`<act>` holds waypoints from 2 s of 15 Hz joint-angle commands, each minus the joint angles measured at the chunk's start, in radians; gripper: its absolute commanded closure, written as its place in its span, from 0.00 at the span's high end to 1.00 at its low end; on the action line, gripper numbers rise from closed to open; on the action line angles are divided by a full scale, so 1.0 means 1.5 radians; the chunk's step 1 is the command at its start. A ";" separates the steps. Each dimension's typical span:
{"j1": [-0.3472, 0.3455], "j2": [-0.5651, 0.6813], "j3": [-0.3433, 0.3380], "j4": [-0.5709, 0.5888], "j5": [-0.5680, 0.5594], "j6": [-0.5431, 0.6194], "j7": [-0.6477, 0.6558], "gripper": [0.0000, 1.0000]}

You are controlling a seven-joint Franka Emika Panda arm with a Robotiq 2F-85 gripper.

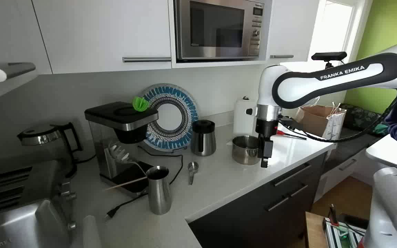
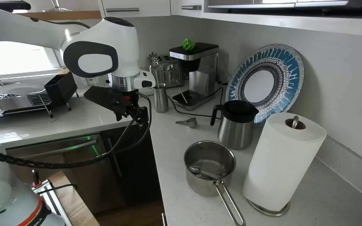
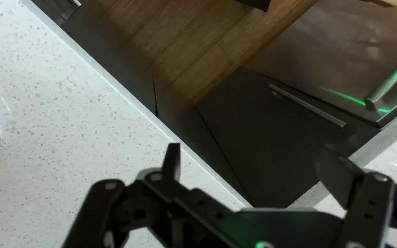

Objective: Pick up the measuring spoons from the silver pot and put them on the kitchen counter

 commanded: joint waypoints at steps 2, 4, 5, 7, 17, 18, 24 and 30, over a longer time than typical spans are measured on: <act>-0.010 0.002 0.009 0.001 0.005 -0.001 -0.004 1.00; -0.019 -0.007 0.012 -0.011 0.018 0.068 0.027 1.00; -0.022 -0.005 0.009 -0.008 0.032 0.096 0.043 1.00; -0.033 0.003 0.005 0.001 0.041 0.161 0.067 1.00; -0.142 0.016 -0.001 0.005 -0.036 0.311 0.172 1.00; -0.145 0.016 0.000 0.005 -0.037 0.311 0.176 1.00; -0.182 0.153 -0.021 0.075 -0.073 0.310 0.189 1.00; -0.180 0.301 -0.058 0.190 -0.003 0.276 0.156 1.00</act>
